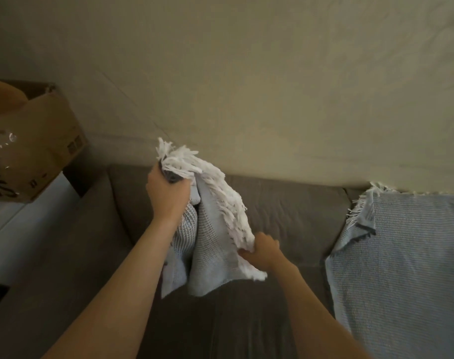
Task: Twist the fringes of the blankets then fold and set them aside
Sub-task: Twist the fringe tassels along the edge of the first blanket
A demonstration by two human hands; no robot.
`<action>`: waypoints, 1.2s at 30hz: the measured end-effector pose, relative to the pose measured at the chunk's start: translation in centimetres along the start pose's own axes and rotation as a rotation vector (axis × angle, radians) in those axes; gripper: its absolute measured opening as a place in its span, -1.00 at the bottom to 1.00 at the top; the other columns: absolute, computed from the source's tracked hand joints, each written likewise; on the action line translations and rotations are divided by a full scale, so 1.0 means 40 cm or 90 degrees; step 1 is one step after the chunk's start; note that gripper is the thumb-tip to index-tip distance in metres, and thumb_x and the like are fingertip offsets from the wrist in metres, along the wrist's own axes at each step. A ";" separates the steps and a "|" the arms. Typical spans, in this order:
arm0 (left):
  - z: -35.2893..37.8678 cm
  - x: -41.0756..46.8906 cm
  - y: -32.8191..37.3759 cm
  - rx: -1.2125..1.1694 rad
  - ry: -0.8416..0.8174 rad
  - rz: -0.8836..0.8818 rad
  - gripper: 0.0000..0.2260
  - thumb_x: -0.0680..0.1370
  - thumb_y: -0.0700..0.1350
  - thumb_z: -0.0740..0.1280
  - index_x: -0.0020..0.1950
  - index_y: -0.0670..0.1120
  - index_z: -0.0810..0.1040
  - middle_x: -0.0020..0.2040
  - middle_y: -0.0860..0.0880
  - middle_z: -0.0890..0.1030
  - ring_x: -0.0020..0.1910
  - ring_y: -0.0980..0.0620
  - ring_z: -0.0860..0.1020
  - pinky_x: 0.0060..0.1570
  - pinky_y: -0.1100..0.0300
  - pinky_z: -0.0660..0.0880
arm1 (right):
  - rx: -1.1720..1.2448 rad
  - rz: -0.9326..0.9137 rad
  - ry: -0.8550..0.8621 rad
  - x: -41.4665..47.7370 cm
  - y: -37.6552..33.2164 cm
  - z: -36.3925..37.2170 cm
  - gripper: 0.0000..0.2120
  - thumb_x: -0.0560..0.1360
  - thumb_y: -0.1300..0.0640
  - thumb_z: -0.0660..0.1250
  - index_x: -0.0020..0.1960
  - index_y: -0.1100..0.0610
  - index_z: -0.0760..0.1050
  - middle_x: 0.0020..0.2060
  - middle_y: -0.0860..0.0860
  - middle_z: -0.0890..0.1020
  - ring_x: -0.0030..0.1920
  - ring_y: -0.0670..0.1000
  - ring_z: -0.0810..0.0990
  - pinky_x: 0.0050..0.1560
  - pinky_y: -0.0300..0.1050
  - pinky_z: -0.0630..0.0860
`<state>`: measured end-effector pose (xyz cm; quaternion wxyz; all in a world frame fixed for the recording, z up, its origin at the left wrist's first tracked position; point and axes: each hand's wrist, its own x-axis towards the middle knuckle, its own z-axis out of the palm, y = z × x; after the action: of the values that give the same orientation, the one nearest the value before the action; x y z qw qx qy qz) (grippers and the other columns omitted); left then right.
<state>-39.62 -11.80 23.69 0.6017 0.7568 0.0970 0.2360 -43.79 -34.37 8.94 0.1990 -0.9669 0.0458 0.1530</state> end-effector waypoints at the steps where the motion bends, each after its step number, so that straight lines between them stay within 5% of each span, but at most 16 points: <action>1: 0.001 0.007 0.004 -0.020 0.019 -0.006 -0.61 0.53 -0.16 0.46 0.36 -0.04 0.64 0.23 0.06 0.68 0.28 0.05 0.61 0.23 0.22 0.51 | 0.008 0.002 0.003 0.001 0.014 0.008 -0.61 0.56 -0.24 0.38 0.13 0.07 0.53 0.02 0.00 0.63 0.13 0.11 0.62 0.34 0.14 0.46; 3: 0.004 0.018 0.004 -0.052 0.048 -0.018 -0.58 0.48 -0.15 0.45 0.35 0.01 0.64 0.21 0.10 0.68 0.28 0.04 0.63 0.31 0.12 0.55 | 0.120 -0.021 0.021 0.004 0.045 0.024 -0.70 0.56 -0.14 0.41 -0.09 0.10 0.56 -0.23 -0.05 0.62 -0.13 0.03 0.67 0.05 0.10 0.61; 5: 0.010 0.027 0.002 -0.058 0.075 -0.041 -0.58 0.48 -0.18 0.46 0.34 0.02 0.65 0.21 0.08 0.70 0.28 0.03 0.64 0.33 0.05 0.57 | 0.284 -0.033 0.037 0.000 0.063 0.028 -0.84 0.60 0.07 0.41 -0.09 0.14 0.62 -0.30 -0.08 0.62 -0.28 -0.13 0.61 -0.12 0.02 0.60; 8: 0.022 0.039 -0.015 -0.081 0.120 -0.079 -0.58 0.49 -0.21 0.44 0.33 0.04 0.64 0.20 0.11 0.70 0.26 0.08 0.64 0.34 0.01 0.58 | 0.428 -0.061 0.090 -0.006 0.073 0.022 -0.84 0.65 0.24 0.32 0.01 0.06 0.65 -0.20 -0.11 0.68 -0.24 -0.25 0.62 -0.10 -0.14 0.55; 10: 0.031 0.039 -0.021 -0.118 0.133 -0.092 -0.59 0.49 -0.22 0.43 0.30 0.09 0.63 0.16 0.19 0.69 0.25 0.13 0.64 0.35 0.03 0.58 | 0.463 -0.065 0.127 -0.005 0.074 0.018 -0.80 0.66 0.22 0.30 0.20 0.04 0.64 -0.02 -0.13 0.72 -0.04 -0.22 0.68 0.03 -0.21 0.58; 13: 0.046 0.033 -0.015 -0.182 0.138 -0.122 -0.59 0.48 -0.22 0.48 0.23 0.18 0.59 0.08 0.28 0.67 0.21 0.19 0.65 0.32 0.12 0.58 | 0.480 -0.054 0.143 0.002 0.092 0.024 -0.69 0.63 0.21 0.33 0.35 0.04 0.56 0.13 -0.10 0.70 0.15 -0.08 0.68 0.17 -0.12 0.61; 16: 0.059 0.040 -0.014 -0.243 0.153 -0.143 -0.61 0.48 -0.21 0.51 0.25 0.11 0.63 0.13 0.20 0.71 0.20 0.21 0.67 0.33 0.08 0.59 | 0.485 0.034 0.143 -0.004 0.101 0.040 -0.61 0.51 0.28 0.38 0.29 0.05 0.43 0.04 -0.04 0.66 0.05 0.07 0.69 0.02 0.02 0.65; 20: 0.070 0.038 0.007 -0.313 0.135 -0.175 -0.56 0.49 -0.25 0.53 0.36 -0.02 0.62 0.19 0.11 0.72 0.18 0.20 0.68 0.32 0.09 0.60 | 0.503 0.142 0.425 -0.033 0.085 0.048 -0.72 0.57 0.22 0.41 0.08 0.04 0.32 -0.15 0.00 0.58 -0.23 0.01 0.59 -0.30 -0.08 0.48; 23: 0.075 0.036 0.031 -0.364 0.106 -0.205 -0.67 0.52 -0.26 0.53 0.21 0.04 0.61 0.15 0.12 0.72 0.14 0.19 0.68 0.30 0.11 0.60 | 0.375 0.056 0.531 -0.020 0.088 0.055 -0.72 0.49 0.45 0.33 -0.17 0.09 0.40 -0.29 0.00 0.50 -0.32 -0.01 0.44 -0.32 -0.15 0.38; 25: 0.079 0.038 0.055 -0.386 0.076 -0.213 -0.71 0.54 -0.27 0.52 0.11 0.08 0.60 0.07 0.19 0.70 0.07 0.27 0.67 0.26 0.15 0.59 | 0.303 0.019 0.518 -0.005 0.093 0.059 -0.69 0.37 0.53 0.34 -0.19 0.13 0.60 -0.23 0.02 0.53 -0.27 0.02 0.51 -0.24 -0.17 0.41; 29: 0.085 0.045 0.095 -0.414 0.029 -0.215 -0.70 0.54 -0.26 0.51 0.03 0.12 0.54 0.06 0.19 0.68 0.11 0.20 0.65 0.37 0.01 0.55 | 0.329 0.000 0.390 0.037 0.077 0.050 -0.63 0.41 0.37 0.31 0.15 0.15 0.67 -0.01 0.13 0.64 -0.04 0.14 0.62 0.02 -0.12 0.48; 31: 0.091 0.046 0.109 -0.420 0.012 -0.219 -0.70 0.53 -0.25 0.52 0.03 0.12 0.54 0.10 0.16 0.69 0.18 0.11 0.66 0.39 -0.06 0.54 | 0.347 0.009 0.270 0.064 0.058 0.052 -0.73 0.40 0.09 0.36 0.10 0.07 0.57 -0.03 0.08 0.63 -0.06 0.08 0.60 -0.06 -0.05 0.51; 33: 0.096 0.044 0.120 -0.426 0.004 -0.229 -0.70 0.47 -0.22 0.55 0.02 0.11 0.56 0.13 0.07 0.72 0.20 0.00 0.69 0.36 -0.14 0.56 | 0.337 0.018 0.208 0.104 0.048 0.067 -0.53 0.32 -0.21 0.43 0.11 0.03 0.52 -0.01 0.01 0.61 -0.09 0.00 0.59 -0.06 0.04 0.58; 36: 0.104 0.046 0.127 -0.425 -0.019 -0.239 -0.69 0.45 -0.21 0.55 0.04 0.12 0.58 0.15 0.02 0.74 0.18 -0.06 0.70 0.31 -0.19 0.58 | 0.372 0.020 0.257 0.112 0.001 0.035 -0.49 0.32 -0.28 0.46 0.11 0.04 0.59 -0.07 -0.01 0.62 -0.13 -0.01 0.60 -0.07 -0.01 0.56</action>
<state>-36.73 -15.92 28.31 0.8492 0.4918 0.1429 0.1289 -39.93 -33.98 6.28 0.4519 -0.8789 0.1413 -0.0576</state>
